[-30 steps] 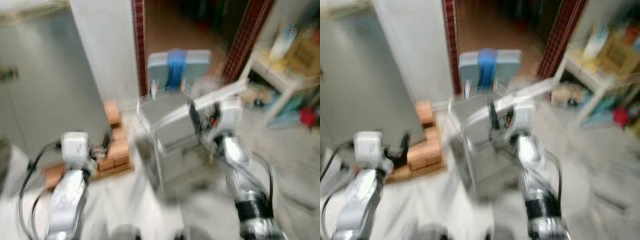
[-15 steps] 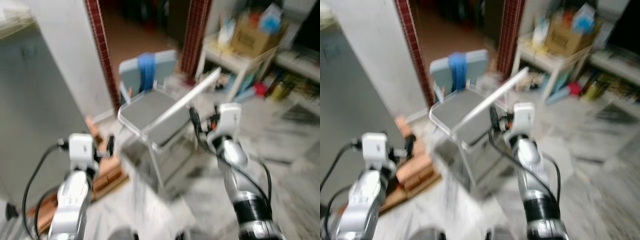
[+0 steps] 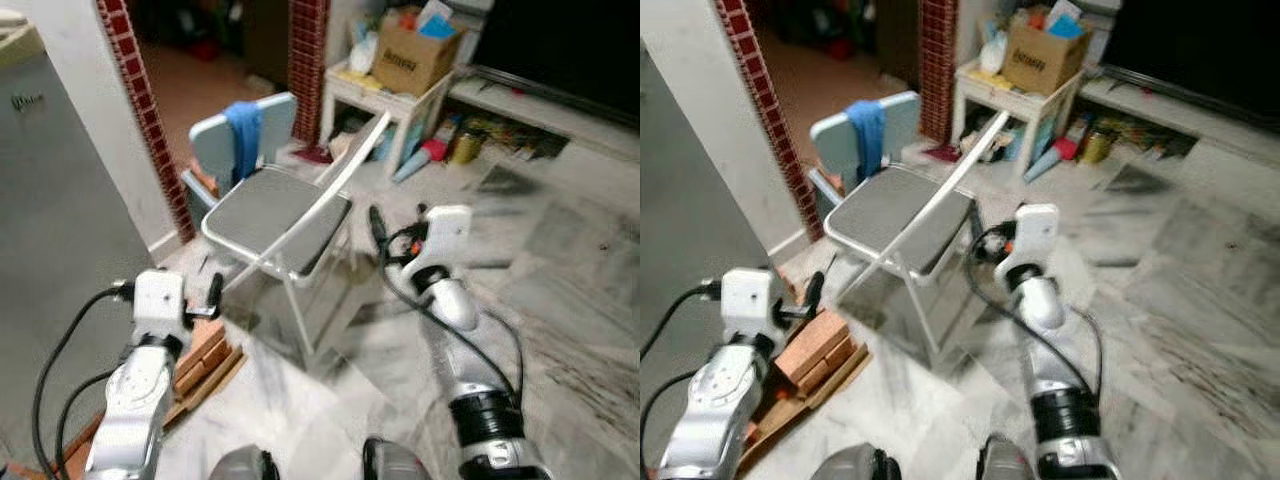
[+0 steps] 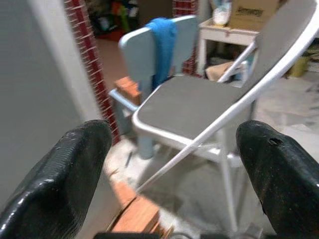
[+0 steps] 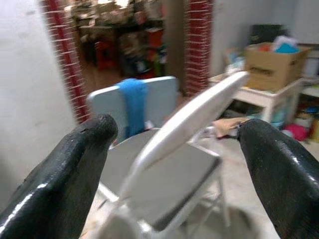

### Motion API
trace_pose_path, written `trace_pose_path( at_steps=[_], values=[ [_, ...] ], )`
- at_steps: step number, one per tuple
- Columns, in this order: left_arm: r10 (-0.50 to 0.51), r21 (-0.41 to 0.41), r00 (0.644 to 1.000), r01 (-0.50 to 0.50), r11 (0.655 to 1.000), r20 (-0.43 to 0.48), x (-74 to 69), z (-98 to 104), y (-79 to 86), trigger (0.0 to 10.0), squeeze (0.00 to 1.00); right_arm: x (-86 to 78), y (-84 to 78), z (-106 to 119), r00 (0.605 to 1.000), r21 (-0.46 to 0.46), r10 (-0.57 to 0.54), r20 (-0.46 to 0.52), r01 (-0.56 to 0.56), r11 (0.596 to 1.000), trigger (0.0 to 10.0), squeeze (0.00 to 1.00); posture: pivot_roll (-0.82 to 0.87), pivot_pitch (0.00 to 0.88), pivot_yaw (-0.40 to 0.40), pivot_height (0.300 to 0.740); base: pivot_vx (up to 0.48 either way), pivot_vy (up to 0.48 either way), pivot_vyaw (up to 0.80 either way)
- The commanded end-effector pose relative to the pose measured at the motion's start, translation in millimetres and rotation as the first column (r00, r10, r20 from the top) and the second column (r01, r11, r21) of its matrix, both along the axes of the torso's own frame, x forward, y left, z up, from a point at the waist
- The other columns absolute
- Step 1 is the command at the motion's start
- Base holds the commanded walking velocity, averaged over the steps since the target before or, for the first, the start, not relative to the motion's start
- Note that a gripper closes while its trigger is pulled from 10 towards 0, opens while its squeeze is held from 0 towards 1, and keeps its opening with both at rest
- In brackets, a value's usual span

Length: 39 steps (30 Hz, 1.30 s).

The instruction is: Restocking fridge

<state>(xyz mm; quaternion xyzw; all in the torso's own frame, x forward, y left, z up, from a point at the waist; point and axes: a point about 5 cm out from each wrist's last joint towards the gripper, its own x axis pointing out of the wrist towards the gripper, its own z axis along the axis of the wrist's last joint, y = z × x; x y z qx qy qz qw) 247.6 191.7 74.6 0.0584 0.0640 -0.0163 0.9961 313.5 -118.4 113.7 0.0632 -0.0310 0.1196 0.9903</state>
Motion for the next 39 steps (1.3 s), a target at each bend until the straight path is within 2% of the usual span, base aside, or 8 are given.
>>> trace_pose_path(
  at_steps=[1,11,17,21,33,39],
  values=[
    [0.004,-0.003,1.000,-0.004,1.000,-0.024,-1.8,-4,-0.5,10.0,0.00,1.8,-3.3,3,1.000,-0.007,-0.016,0.013,0.016,1.000,10.0,0.00,0.07,0.022,0.021,0.740,-0.435,0.000,0.00],
    [-0.012,-0.015,1.000,0.012,1.000,-0.022,-0.6,-4,-2.9,10.0,0.00,4.0,-6.9,3,0.999,-0.022,-0.042,0.010,0.042,0.999,10.0,0.00,0.07,0.019,0.019,0.740,-0.358,0.321,0.00],
    [-0.021,-0.005,1.000,0.021,1.000,-0.005,0.6,-2,-3.3,10.0,0.00,5.2,-10.2,3,0.998,-0.035,-0.059,0.015,0.059,0.998,10.0,0.00,0.07,0.015,0.019,0.740,-0.287,0.385,-0.68],
    [-0.032,-0.010,0.999,0.032,0.999,0.027,1.8,1,-4.5,10.0,0.00,6.1,-11.0,3,0.998,-0.031,-0.066,0.016,0.067,0.997,10.0,0.00,0.07,0.012,0.019,0.740,0.000,0.000,-0.52],
    [0.007,-0.017,1.000,-0.007,1.000,0.018,4.6,-1,-0.6,10.0,0.00,8.4,-13.8,4,0.996,-0.038,-0.088,0.022,0.089,0.995,10.0,0.00,0.06,0.003,0.018,0.740,0.000,0.000,0.00],
    [0.001,-0.011,1.000,-0.001,1.000,0.013,4.8,-2,-1.1,10.0,0.00,7.5,-12.2,2,0.996,-0.044,-0.087,0.015,0.088,0.995,10.0,0.00,0.07,0.004,0.018,0.740,0.000,0.383,-0.10]
  ],
)
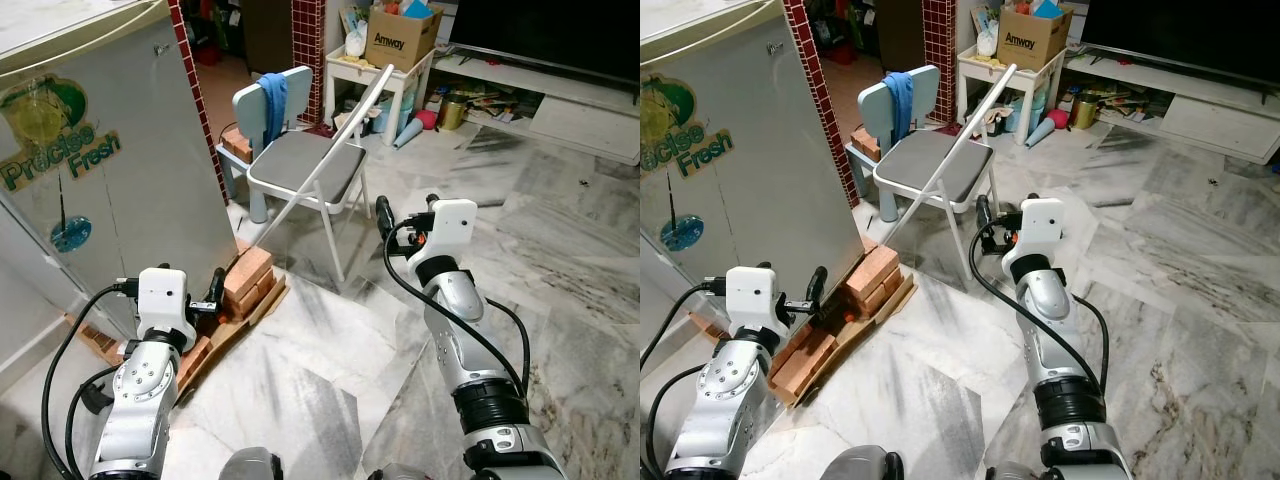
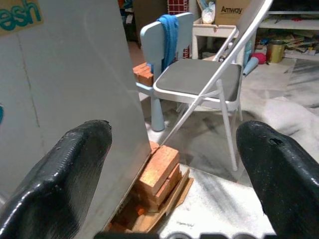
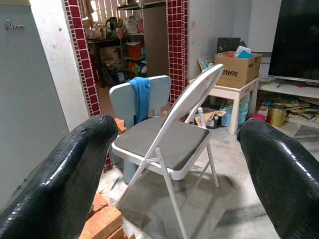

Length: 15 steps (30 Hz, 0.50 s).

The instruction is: Restocking fridge

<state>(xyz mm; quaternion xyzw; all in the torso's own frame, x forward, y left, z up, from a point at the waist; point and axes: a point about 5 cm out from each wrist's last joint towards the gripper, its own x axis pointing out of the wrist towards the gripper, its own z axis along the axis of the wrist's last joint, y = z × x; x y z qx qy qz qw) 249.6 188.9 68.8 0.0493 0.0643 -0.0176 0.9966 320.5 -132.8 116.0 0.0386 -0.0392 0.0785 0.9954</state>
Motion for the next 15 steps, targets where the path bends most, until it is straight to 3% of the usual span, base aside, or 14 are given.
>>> trace_pose_path(
  at_steps=[1,7,15],
  values=[
    [0.004,0.008,1.000,-0.004,1.000,0.015,2.8,3,1.8,10.0,0.00,0.4,2.3,0,1.000,0.000,-0.002,-0.001,0.002,1.000,10.0,0.00,0.07,0.004,0.018,0.740,0.000,0.480,-0.60],
    [0.041,0.011,0.999,-0.041,0.999,-0.002,-1.1,-1,7.3,10.0,0.00,-3.4,-3.1,0,1.000,-0.010,-0.011,0.009,0.011,1.000,10.0,0.00,0.06,0.006,0.030,0.740,0.000,0.474,-0.80],
    [0.092,0.042,0.996,-0.093,0.995,0.011,-7.6,0,15.1,10.0,0.00,-21.8,-27.5,-12,0.998,-0.105,-0.061,-0.004,0.060,0.993,10.0,0.00,0.07,0.007,0.020,0.740,0.000,0.468,-0.78]
  ],
)
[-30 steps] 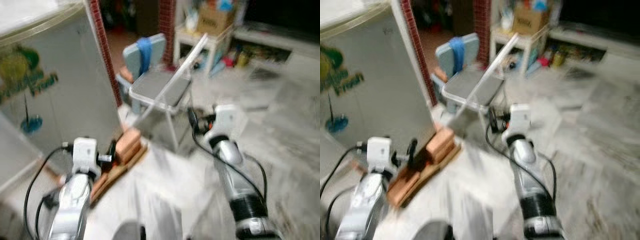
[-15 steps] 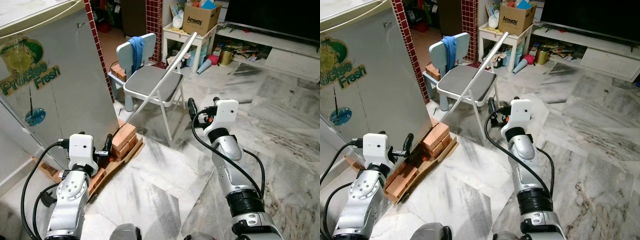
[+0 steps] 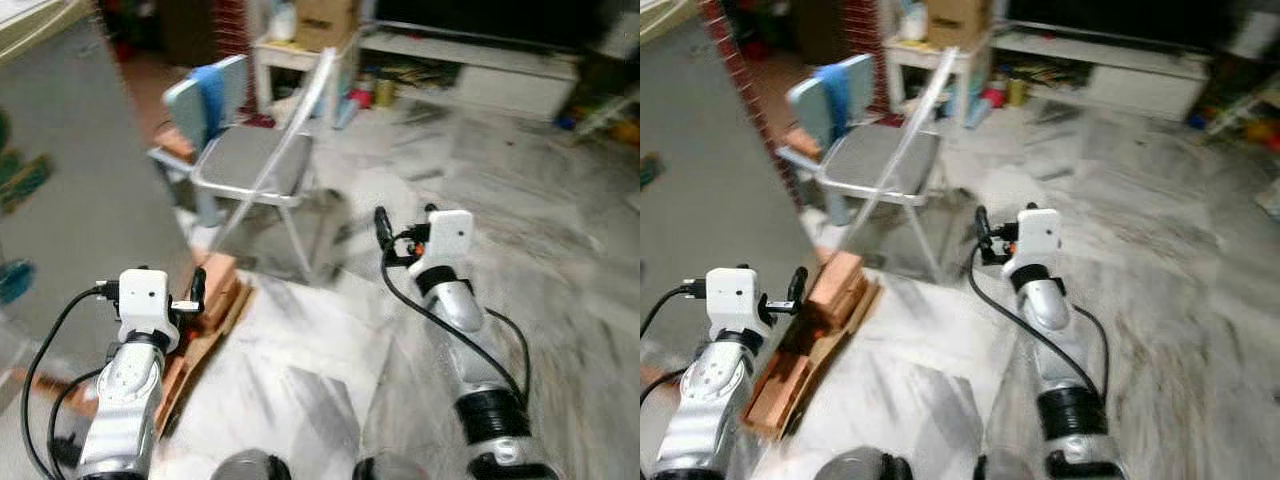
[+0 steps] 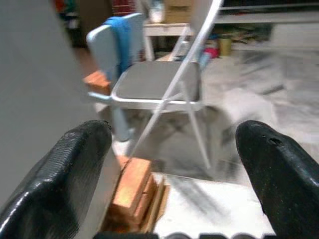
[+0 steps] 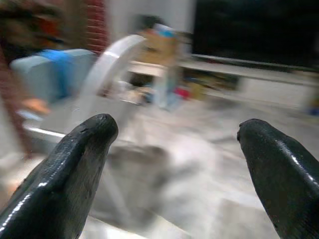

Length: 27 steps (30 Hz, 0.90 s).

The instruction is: Restocking fridge

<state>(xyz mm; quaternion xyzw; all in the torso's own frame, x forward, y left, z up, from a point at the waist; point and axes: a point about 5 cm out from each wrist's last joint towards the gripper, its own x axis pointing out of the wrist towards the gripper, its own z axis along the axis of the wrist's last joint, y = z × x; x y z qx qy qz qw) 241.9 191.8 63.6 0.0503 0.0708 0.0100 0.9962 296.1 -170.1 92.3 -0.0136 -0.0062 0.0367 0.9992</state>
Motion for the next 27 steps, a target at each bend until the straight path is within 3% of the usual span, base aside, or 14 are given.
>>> trace_pose_path(
  at_steps=[1,7,9,10,11,16,21,27],
  values=[
    [0.045,0.045,0.999,-0.046,0.998,0.023,-2.1,6,14.4,10.0,0.00,-1.2,5.4,11,0.998,-0.021,0.016,0.055,-0.015,1.000,10.0,0.00,0.07,0.008,0.018,0.740,0.000,0.461,-0.50],
    [0.066,0.056,0.997,-0.068,0.996,0.031,-15.5,6,20.5,10.0,0.00,-20.2,-11.6,5,1.000,-0.062,-0.024,0.013,0.025,0.998,10.0,0.00,0.06,0.005,0.019,0.740,0.000,0.231,0.00],
    [0.067,0.053,0.997,-0.069,0.996,0.027,-19.2,4,20.5,10.0,0.00,-28.4,-14.5,2,1.000,-0.084,-0.012,-0.010,0.011,0.996,10.0,0.00,0.05,0.001,0.027,0.740,0.000,0.000,0.00],
    [0.057,0.055,0.998,-0.058,0.997,0.021,-23.8,2,17.6,10.0,0.00,-43.4,-16.1,-2,0.998,-0.117,0.043,-0.045,-0.048,0.992,10.0,0.00,0.05,0.000,0.029,0.740,0.000,0.000,0.00],
    [0.052,0.056,0.998,-0.054,0.997,0.020,-24.6,2,16.5,10.0,0.00,-47.3,-16.0,-3,0.997,-0.122,0.060,-0.055,-0.066,0.990,10.0,0.00,0.05,0.000,0.029,0.740,0.000,0.000,0.00],
    [0.050,0.062,0.998,-0.052,0.997,0.025,-25.1,2,15.9,10.0,0.00,-50.1,-16.9,-3,0.998,-0.111,0.044,-0.051,-0.049,0.993,10.0,0.00,0.05,0.000,0.021,0.740,0.000,0.000,0.00],
    [0.090,0.048,0.995,-0.091,0.995,0.035,-23.7,3,18.5,10.0,0.00,-59.4,-14.5,3,0.995,-0.066,-0.093,0.022,0.095,0.993,10.0,0.00,0.03,0.000,0.042,0.740,0.000,0.000,0.00],
    [0.036,0.028,0.999,-0.037,0.999,0.024,-15.6,3,10.4,10.0,0.00,-55.9,-6.9,6,0.999,-0.070,-0.034,0.014,0.035,0.997,10.0,0.00,0.03,0.000,0.042,0.740,0.000,0.080,0.13]
  ],
)
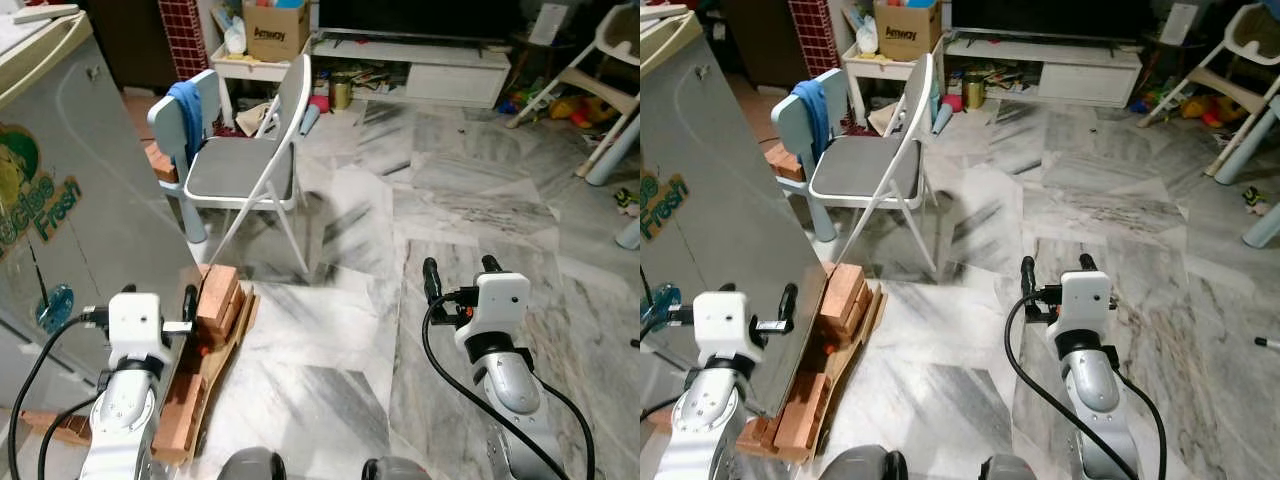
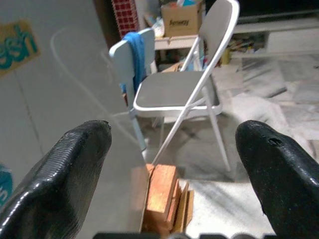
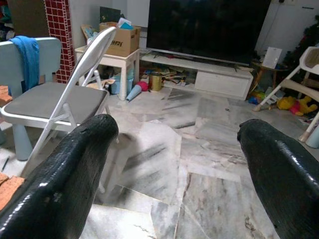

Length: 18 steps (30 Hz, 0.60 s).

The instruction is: Restocking fridge

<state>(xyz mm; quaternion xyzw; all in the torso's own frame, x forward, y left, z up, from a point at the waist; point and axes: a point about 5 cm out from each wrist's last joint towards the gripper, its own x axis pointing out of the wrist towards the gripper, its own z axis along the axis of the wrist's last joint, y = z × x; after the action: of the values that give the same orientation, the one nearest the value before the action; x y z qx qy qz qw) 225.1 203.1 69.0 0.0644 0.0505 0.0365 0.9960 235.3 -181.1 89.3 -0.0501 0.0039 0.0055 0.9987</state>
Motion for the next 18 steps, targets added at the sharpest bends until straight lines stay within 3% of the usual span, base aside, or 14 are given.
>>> trace_pose_path(
  at_steps=[1,13,18],
  values=[
    [-0.012,-0.004,1.000,0.012,1.000,-0.020,1.3,-2,-0.9,10.0,0.00,4.9,4.0,9,0.999,0.002,0.029,0.029,-0.029,1.000,10.0,0.00,0.03,0.000,0.042,0.740,0.000,0.480,0.80],
    [-0.021,-0.007,0.999,0.021,1.000,-0.036,4.9,-4,-2.4,10.0,0.00,13.3,6.1,9,0.999,0.025,0.047,0.018,-0.048,0.999,10.0,0.00,0.04,0.000,0.021,0.740,0.000,0.479,0.72],
    [-0.024,-0.009,0.999,0.023,1.000,-0.036,5.3,-3,-3.7,10.0,0.00,15.8,3.9,9,0.999,0.043,0.044,0.014,-0.044,0.998,10.0,0.00,0.04,0.004,0.015,0.740,0.000,0.082,0.00]
  ],
)
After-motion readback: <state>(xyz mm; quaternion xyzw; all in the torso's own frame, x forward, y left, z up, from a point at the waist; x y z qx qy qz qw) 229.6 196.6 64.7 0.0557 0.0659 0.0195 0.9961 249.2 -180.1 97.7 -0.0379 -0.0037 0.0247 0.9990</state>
